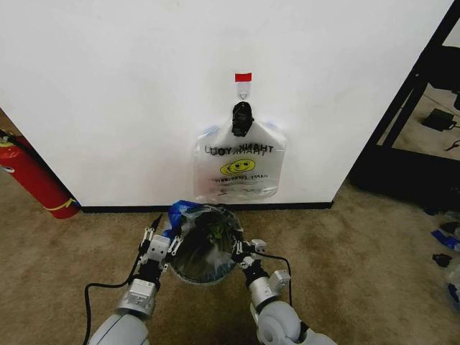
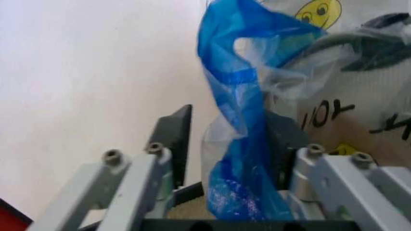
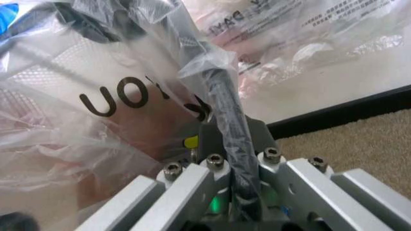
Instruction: Pick up the garbage bag from the wall and place it over the trash bin.
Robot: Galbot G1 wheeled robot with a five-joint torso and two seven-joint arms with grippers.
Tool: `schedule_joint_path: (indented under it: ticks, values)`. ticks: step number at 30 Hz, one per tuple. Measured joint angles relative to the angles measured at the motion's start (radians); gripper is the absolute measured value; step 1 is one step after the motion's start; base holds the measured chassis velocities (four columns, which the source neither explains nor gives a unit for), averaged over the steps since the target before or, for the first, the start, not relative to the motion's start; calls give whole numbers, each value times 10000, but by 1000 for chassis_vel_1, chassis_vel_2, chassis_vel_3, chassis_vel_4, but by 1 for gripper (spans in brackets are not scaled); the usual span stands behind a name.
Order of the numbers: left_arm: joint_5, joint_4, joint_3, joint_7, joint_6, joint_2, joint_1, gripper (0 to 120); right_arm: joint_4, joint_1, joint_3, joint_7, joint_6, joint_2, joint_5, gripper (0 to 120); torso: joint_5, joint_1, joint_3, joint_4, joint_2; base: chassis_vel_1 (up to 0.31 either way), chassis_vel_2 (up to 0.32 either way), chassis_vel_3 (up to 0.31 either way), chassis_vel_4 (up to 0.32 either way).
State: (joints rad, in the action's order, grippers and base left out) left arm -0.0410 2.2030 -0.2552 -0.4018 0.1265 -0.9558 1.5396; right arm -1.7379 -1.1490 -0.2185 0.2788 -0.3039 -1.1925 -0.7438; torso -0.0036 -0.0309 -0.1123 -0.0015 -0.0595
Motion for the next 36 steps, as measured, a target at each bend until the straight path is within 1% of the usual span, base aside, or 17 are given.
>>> schedule_joint_path:
  ticks: [1, 2, 7, 8, 11, 15, 19, 21, 24, 27, 36]
  values:
    - [0, 0, 0, 0, 0, 0, 0, 33, 0, 0, 0, 0, 0, 0, 0, 0, 0, 0, 0, 0, 0, 0, 0, 0, 0]
    - [-27, -6, -2, 1, -3, 1, -22, 30, -7, -4, -2, 0, 8, 0, 3, 0, -1, 0, 0, 0, 0, 0, 0, 0, 0]
    - [-514, -7, -68, -112, -117, -35, -128, 8, -35, -90, 9, -17, 44, 33, 39, 0, -1, 0, 0, 0, 0, 0, 0, 0, 0]
    - [-514, -7, -68, -112, -117, -35, -128, 8, -35, -90, 9, -17, 44, 33, 39, 0, -1, 0, 0, 0, 0, 0, 0, 0, 0]
    - [-734, 46, -249, -112, -187, -42, -189, 0, -61, -163, 36, -46, 78, 67, 49, 0, 0, 0, 0, -1, 0, 0, 0, 0, 0]
    - [-921, -78, -483, -16, -163, -32, -360, 0, -227, -310, 66, -143, 204, 182, -69, 0, 0, 0, 0, 0, 0, 0, 0, 0, 0]
    - [-930, -940, -652, 137, -147, 42, -709, 0, -738, -574, 244, -552, 443, 456, -683, 0, -3, 0, 0, -1, 0, 0, 0, 0, 0]
    - [-908, -1220, -699, 217, -196, 41, -749, 0, -907, -678, 320, -671, 529, 534, -925, 0, -1, 0, 0, -1, 0, 0, 0, 0, 0]
    - [-876, -1446, -720, 306, -274, 24, -770, 0, -1064, -778, 382, -746, 607, 600, -1162, 0, -2, 0, 0, -1, 0, 0, 0, 0, 0]
    - [-777, -1717, -716, 456, -557, -22, -828, 0, -1324, -929, 469, -801, 800, 700, -1559, 0, -1, 0, 0, 0, 0, 0, 0, 0, 0]
    - [-813, -1632, -689, 916, -1325, -61, -916, 0, -1406, -993, 443, -1008, 1070, 790, -1783, 0, 0, 0, 0, 0, 0, 0, 0, 0, 0]
